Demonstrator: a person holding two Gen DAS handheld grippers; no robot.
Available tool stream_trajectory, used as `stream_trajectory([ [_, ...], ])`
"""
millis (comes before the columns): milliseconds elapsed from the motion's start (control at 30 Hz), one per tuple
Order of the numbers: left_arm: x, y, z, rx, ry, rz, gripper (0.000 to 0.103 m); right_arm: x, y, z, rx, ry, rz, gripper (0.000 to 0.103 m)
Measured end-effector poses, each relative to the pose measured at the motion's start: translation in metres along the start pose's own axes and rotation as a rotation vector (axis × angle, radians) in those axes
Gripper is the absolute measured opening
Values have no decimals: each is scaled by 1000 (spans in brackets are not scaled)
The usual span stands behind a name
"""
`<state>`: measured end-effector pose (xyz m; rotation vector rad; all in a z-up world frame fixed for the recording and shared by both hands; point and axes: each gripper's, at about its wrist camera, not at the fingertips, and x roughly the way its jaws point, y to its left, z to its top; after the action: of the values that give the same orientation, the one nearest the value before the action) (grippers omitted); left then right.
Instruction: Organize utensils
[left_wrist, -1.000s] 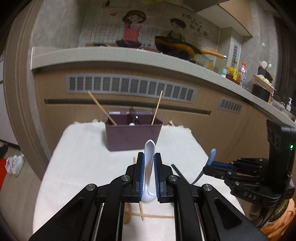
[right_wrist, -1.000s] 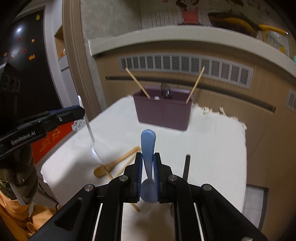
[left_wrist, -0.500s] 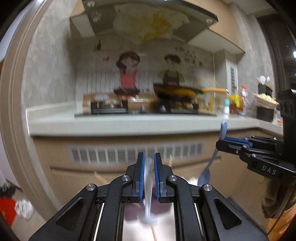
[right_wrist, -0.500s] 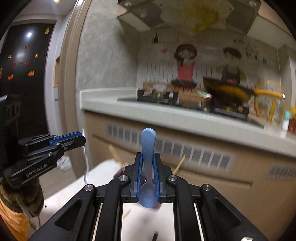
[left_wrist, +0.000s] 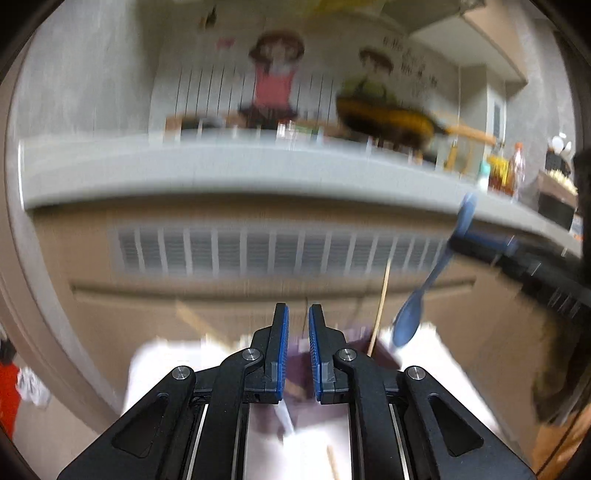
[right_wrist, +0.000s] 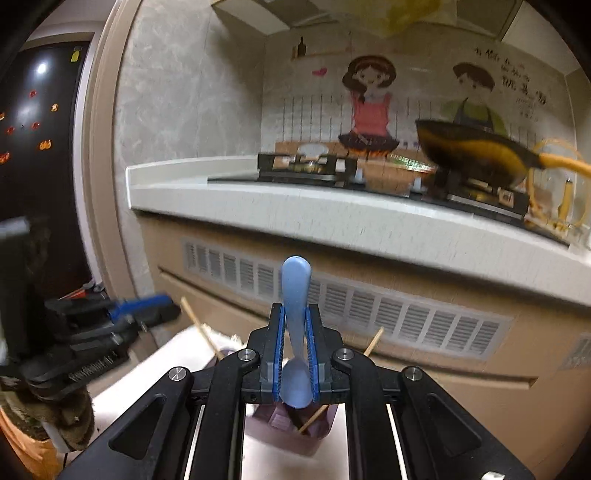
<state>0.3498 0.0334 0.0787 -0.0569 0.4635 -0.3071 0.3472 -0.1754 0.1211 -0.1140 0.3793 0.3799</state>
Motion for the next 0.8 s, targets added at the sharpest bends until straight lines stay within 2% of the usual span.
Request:
stream_trajectory([
  [100, 7, 13, -32, -45, 68, 1, 14, -7, 0, -19, 4, 38, 24, 11],
  [200, 3, 25, -58, -90, 105, 26, 29, -13, 0, -39, 16, 84, 44, 11],
  [267, 3, 33, -71, -119, 129, 47, 49, -15, 0, -52, 18, 114, 48, 11],
  [433, 3, 49, -95, -170, 162, 114, 58, -15, 1, -89, 40, 198, 44, 11],
  [467, 7, 51, -98, -152, 184, 110, 63, -15, 2, -96, 39, 218, 44, 11],
  [567, 22, 47, -118, -99, 314, 77, 64, -15, 2, -112, 31, 249, 28, 11],
  [667, 27, 35, -128, -68, 315, 31, 64, -14, 2, -124, 46, 272, 36, 11],
  [733, 35, 20, -129, 10, 314, -14, 64, -12, 1, -131, 55, 286, 39, 11],
  [800, 55, 6, -132, 118, 345, 5, 66, -10, 3, -135, 52, 294, 35, 11],
])
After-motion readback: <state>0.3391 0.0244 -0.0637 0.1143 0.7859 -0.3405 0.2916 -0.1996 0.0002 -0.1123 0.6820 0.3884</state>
